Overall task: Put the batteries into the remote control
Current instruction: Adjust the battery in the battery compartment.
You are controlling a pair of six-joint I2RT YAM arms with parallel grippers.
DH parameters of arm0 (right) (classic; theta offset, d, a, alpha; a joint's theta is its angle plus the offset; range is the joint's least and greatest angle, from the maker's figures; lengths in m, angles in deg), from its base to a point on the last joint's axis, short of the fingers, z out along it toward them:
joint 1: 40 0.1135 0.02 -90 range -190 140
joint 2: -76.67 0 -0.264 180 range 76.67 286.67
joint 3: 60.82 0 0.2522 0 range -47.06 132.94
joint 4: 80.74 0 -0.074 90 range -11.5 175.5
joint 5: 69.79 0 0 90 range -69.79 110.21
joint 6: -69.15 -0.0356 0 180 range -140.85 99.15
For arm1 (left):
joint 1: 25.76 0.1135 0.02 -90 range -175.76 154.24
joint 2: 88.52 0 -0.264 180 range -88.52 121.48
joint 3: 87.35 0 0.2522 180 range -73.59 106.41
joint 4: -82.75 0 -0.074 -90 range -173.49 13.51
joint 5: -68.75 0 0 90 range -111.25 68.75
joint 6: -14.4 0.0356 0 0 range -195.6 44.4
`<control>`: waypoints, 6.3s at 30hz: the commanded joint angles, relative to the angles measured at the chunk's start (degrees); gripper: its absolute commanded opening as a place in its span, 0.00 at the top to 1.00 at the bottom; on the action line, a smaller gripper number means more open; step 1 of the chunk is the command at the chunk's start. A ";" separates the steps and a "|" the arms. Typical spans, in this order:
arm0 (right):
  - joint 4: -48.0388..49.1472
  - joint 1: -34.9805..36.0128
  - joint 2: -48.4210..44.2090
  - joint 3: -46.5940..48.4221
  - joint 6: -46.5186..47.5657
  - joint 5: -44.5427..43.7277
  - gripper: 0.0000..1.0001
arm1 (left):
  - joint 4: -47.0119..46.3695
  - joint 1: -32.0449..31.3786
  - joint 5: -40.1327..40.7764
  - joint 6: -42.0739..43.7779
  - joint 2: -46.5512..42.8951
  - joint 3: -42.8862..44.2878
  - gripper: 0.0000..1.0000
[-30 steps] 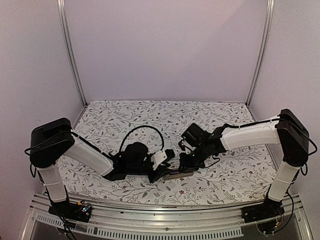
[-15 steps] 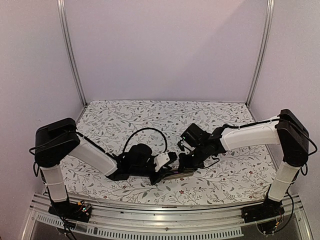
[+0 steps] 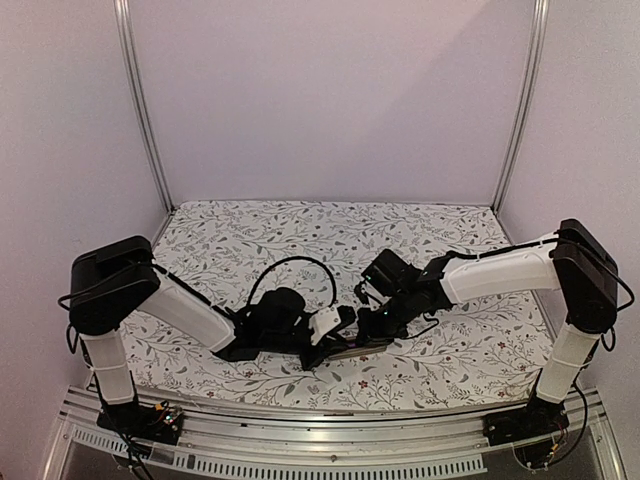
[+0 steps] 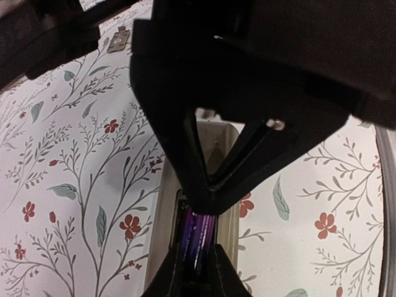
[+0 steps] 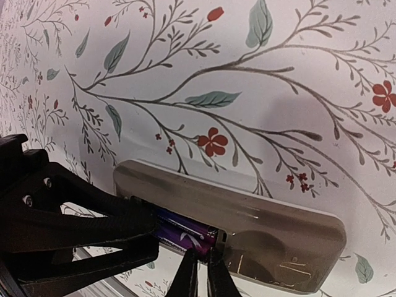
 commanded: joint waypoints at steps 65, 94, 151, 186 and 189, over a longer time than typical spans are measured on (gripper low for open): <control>-3.30 0.78 2.88 -3.32 1.41 -1.35 1.00 | 15.04 -0.55 3.81 1.82 3.84 4.59 0.99; -3.02 -5.15 -6.72 1.55 3.93 3.00 0.96 | 20.40 -1.87 9.54 5.12 1.05 4.80 1.00; 1.52 0.30 8.57 1.85 6.81 5.91 1.00 | 0.69 -0.43 8.12 2.86 -8.99 -11.37 0.32; -0.37 0.30 7.70 1.69 7.47 4.78 1.00 | 1.71 -0.55 8.27 3.72 -8.51 -10.32 0.33; -0.63 0.18 7.18 0.54 6.81 3.71 1.00 | 1.69 -0.54 8.30 3.71 -8.53 -10.29 0.33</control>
